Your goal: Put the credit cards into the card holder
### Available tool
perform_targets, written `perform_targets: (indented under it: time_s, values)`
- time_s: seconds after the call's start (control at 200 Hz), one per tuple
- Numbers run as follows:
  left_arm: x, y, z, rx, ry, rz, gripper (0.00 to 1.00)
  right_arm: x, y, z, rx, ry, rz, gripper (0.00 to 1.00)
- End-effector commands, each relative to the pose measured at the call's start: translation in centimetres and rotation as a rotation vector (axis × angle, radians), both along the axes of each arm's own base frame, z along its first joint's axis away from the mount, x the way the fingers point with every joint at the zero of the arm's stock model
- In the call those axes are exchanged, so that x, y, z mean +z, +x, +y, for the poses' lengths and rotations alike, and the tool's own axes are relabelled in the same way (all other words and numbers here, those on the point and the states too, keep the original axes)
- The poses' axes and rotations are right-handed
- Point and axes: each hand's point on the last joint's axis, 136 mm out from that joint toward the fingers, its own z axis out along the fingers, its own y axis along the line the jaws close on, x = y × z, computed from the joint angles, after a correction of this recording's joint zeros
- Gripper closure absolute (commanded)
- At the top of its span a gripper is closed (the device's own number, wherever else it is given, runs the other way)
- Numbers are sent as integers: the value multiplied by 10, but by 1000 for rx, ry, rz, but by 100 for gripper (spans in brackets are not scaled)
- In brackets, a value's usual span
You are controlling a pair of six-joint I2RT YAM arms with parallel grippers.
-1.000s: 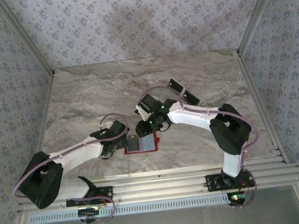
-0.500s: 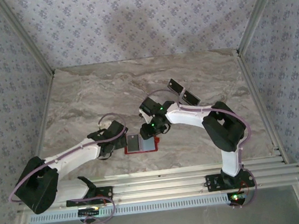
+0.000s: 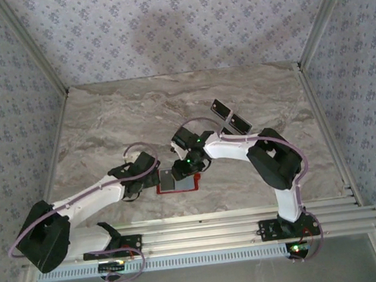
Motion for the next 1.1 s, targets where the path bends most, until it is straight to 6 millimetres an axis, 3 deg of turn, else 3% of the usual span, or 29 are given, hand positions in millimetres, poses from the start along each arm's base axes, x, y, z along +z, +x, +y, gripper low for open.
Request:
perform_targets:
  time_s: [0.0, 0.35, 0.784, 1.094]
  values:
    - [11, 0, -10, -39, -36, -28, 0, -5, -9, 9, 1, 12, 65, 49]
    - [14, -19, -19, -89, -95, -55, 0, -1, -6, 23, -3, 49, 89, 49]
    - [26, -49, -52, -219, -263, -156, 0, -3, -3, 27, -15, 51, 98, 49]
    - [29, -44, -74, -279, -255, -179, 1, -4, -4, 27, -15, 54, 98, 49]
